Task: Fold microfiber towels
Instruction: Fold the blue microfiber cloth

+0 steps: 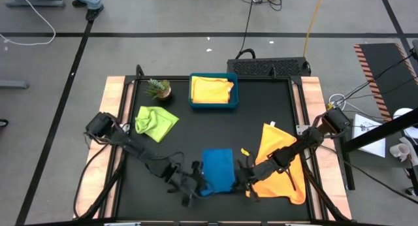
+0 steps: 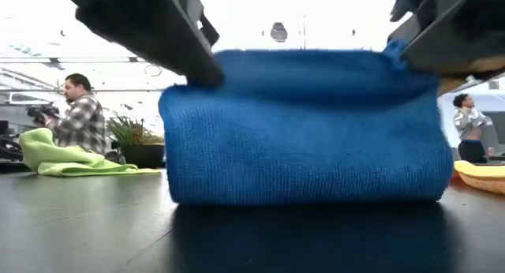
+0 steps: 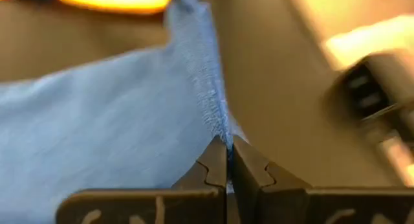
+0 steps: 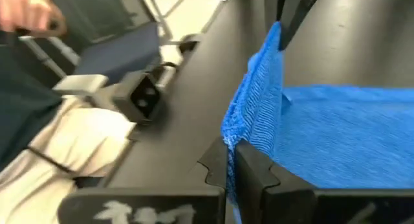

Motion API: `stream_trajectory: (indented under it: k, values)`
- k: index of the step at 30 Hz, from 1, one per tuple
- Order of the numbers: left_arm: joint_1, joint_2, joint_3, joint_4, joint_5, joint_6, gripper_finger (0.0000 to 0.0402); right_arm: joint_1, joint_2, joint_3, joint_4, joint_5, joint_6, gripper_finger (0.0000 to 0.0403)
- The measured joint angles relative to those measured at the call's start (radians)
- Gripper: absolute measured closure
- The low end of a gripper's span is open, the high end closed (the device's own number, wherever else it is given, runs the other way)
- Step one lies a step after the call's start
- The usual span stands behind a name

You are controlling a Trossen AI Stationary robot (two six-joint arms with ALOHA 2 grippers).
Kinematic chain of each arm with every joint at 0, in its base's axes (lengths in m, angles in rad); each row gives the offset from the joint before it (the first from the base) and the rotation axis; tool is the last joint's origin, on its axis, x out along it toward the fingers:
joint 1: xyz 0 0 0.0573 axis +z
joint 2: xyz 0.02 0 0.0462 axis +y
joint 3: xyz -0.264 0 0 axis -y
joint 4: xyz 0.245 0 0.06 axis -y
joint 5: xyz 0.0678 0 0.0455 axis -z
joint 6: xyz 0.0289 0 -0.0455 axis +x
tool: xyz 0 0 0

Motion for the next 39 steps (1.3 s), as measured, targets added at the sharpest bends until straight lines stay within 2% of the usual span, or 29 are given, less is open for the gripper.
stream_trajectory:
  k: [5,9,14,17,20,26,31,39]
  values:
    - [0.084,-0.001,0.015,-0.131,0.002,0.019,0.0395,-0.041,0.000,-0.001,-0.061,0.027,0.026,0.0399]
    - [0.156,-0.001,0.015,-0.159,0.058,0.066,0.0387,-0.074,-0.006,-0.002,-0.109,0.030,0.029,0.0399]
    - [0.227,-0.001,0.015,-0.180,0.110,0.136,0.0396,-0.114,-0.047,-0.002,-0.198,0.035,0.018,0.0399]
    - [0.263,-0.001,0.015,-0.212,0.132,0.146,0.0389,-0.132,-0.086,-0.008,-0.258,0.091,-0.007,0.0399]
    - [0.292,-0.001,0.015,-0.237,0.121,0.163,0.0384,-0.159,-0.122,-0.039,-0.261,0.137,-0.024,0.0399]
    - [0.351,-0.001,0.009,-0.230,0.117,0.198,0.0396,-0.247,-0.138,-0.116,-0.229,0.134,0.005,0.0399]
    - [0.379,-0.001,0.003,-0.242,0.127,0.182,0.0381,-0.288,-0.128,-0.133,-0.189,0.131,-0.007,0.0396]
    - [0.379,-0.001,0.001,-0.282,0.130,0.165,0.0395,-0.345,-0.127,-0.134,-0.194,0.136,-0.053,0.0359]
